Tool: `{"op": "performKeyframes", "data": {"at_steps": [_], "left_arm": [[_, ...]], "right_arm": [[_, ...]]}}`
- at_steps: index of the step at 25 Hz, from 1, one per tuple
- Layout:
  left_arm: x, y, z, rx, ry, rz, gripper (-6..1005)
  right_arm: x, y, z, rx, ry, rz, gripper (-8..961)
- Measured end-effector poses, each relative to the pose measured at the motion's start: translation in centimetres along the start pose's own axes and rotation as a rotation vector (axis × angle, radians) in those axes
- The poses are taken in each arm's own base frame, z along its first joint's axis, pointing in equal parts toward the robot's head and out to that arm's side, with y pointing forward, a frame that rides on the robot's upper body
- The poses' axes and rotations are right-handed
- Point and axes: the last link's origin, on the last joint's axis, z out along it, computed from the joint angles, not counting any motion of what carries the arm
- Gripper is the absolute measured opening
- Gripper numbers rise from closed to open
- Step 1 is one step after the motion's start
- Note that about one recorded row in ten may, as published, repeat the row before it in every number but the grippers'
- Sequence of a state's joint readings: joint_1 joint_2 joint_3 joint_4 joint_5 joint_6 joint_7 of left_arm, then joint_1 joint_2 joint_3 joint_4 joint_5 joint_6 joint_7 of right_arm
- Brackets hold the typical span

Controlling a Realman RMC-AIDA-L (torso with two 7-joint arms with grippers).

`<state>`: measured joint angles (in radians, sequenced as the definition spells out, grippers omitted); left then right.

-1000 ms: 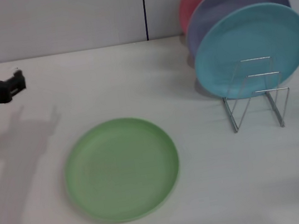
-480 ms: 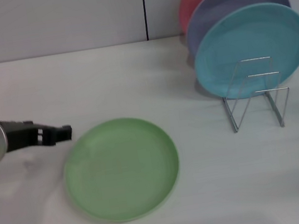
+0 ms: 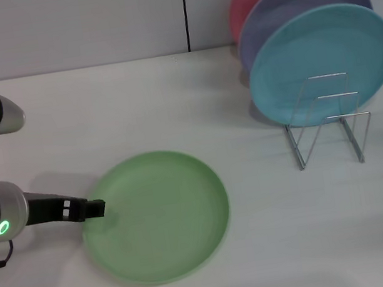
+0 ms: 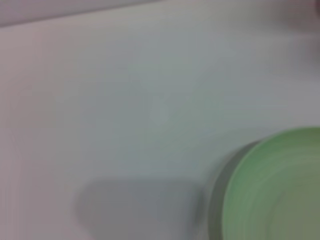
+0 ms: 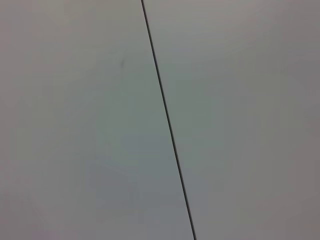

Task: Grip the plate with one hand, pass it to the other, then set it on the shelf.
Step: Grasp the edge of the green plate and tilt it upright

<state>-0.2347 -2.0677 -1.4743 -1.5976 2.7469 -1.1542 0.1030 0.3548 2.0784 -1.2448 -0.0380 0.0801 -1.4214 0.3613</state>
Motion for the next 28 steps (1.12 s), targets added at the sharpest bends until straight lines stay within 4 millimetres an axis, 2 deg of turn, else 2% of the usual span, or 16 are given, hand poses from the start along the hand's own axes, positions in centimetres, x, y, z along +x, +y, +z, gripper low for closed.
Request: {"op": "performKeyframes", "data": {"at_steps": [5,13,28], "left_arm": [[-0.2,-0.1,1.1,0.0,-0.039,-0.002,828],[-0.2,-0.2,1.9,0.002,-0.059,-0.001,827],[-0.4,-0.3,2.1,0.005,-0.071,-0.001,827]], "right_arm": [[0.0,0.1,0.1,-0.005,-0.002,0.0,823],[0.0,0.2,0.2,-0.008,-0.002,0.0,824],[-0.1,0.4,0.5,-0.013,-0.004,0.001,823]]}}
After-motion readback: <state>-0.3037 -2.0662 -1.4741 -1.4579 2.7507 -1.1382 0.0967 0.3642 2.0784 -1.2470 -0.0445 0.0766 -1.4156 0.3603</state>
